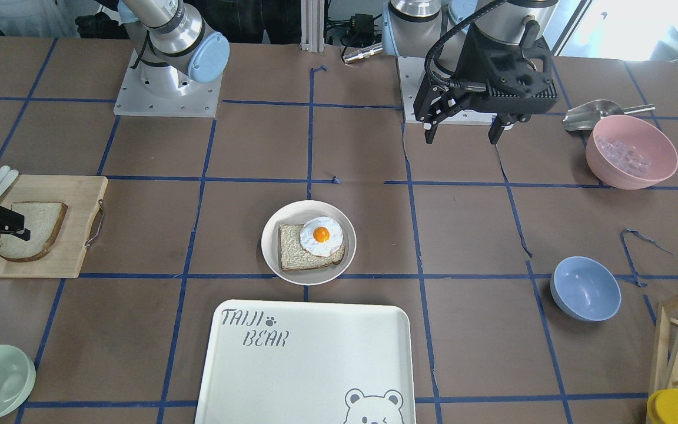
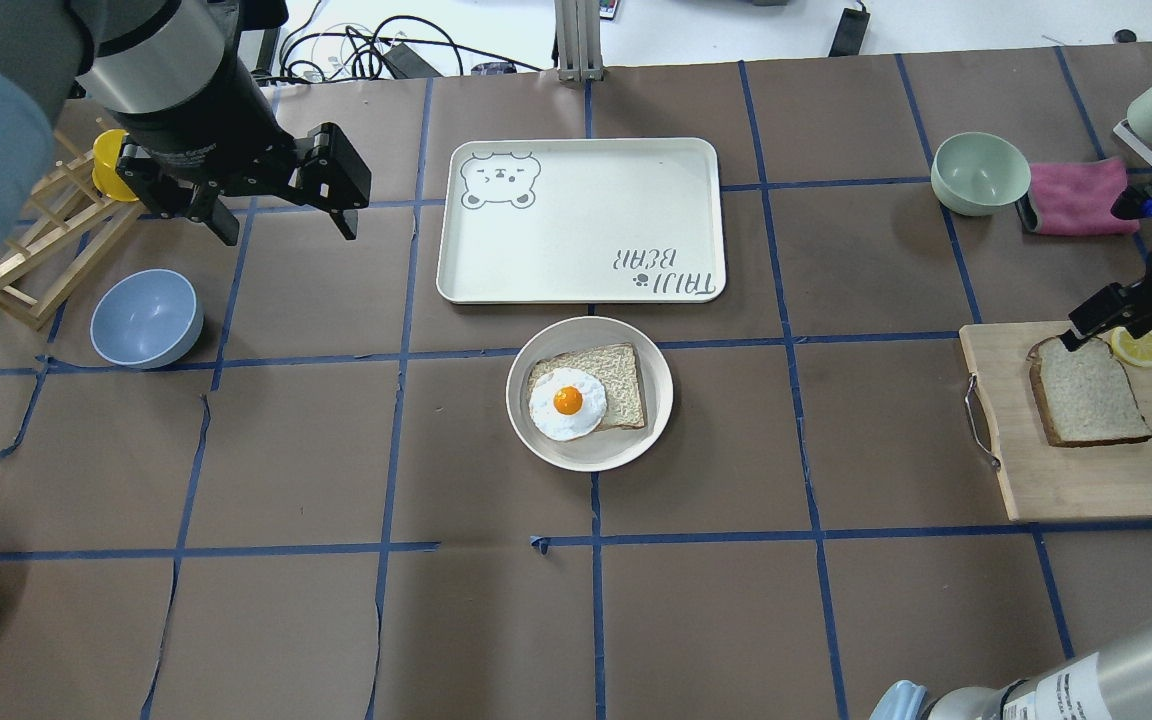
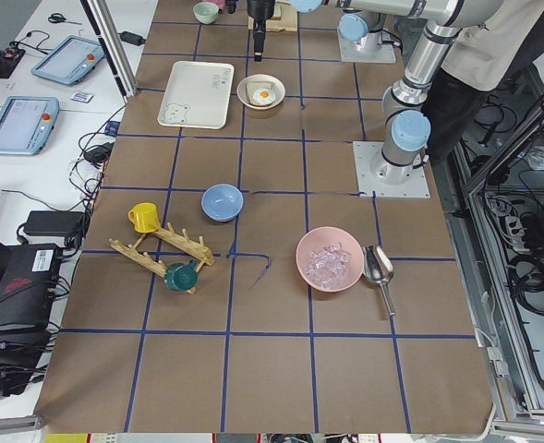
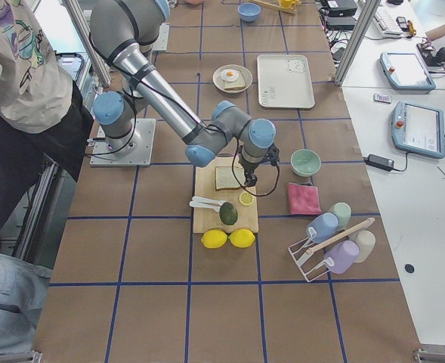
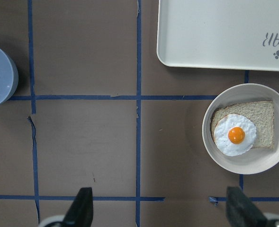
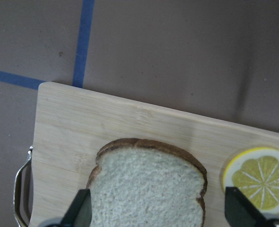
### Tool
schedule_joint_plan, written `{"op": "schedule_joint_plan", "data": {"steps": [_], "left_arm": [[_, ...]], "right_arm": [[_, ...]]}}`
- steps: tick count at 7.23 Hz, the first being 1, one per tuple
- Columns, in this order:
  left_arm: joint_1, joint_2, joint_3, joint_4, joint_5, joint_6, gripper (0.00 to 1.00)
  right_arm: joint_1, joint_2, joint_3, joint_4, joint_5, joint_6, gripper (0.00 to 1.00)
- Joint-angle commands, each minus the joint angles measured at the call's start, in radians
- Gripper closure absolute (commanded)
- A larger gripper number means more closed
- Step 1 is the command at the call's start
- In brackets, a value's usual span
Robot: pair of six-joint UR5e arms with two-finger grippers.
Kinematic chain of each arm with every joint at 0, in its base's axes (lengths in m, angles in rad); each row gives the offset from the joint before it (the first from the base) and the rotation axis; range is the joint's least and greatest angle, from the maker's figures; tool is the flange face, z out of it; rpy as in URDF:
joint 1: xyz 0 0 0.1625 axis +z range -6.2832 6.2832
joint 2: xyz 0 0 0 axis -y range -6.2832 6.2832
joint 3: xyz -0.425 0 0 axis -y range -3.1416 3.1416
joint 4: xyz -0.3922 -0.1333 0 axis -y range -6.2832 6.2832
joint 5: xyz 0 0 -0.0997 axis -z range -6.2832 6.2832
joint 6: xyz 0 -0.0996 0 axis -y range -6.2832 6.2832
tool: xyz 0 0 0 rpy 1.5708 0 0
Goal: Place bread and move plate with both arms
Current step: 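Move the right gripper over the bread slice on the wooden board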
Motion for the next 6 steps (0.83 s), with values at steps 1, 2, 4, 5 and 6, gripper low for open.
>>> {"op": "schedule_joint_plan", "data": {"steps": [1,2,4,5,6], "left_arm": [[0.000,0.000,0.000,0.000,0.000,-0.001,0.00],[0.000,0.000,0.000,0.000,0.000,0.000,0.00],[0.000,0.000,0.001,0.000,0.000,0.000,0.00],[0.000,0.000,0.000,0.000,0.000,0.000,0.00],[0.000,0.000,0.000,0.000,0.000,0.000,0.00]], "right_arm": [[-0.007,0.023,0.008,-0.017,-0.003,-0.002,0.01],[-0.007,0.028,0.022,-0.021,-0.006,-0.002,0.01],[-0.007,0.028,0.025,-0.018,-0.022,-0.005,0.04],[-0.007,0.028,0.025,-0.015,-0.045,-0.006,0.11],[-0.007,0.027,0.025,-0.011,-0.059,-0.006,0.19]]}}
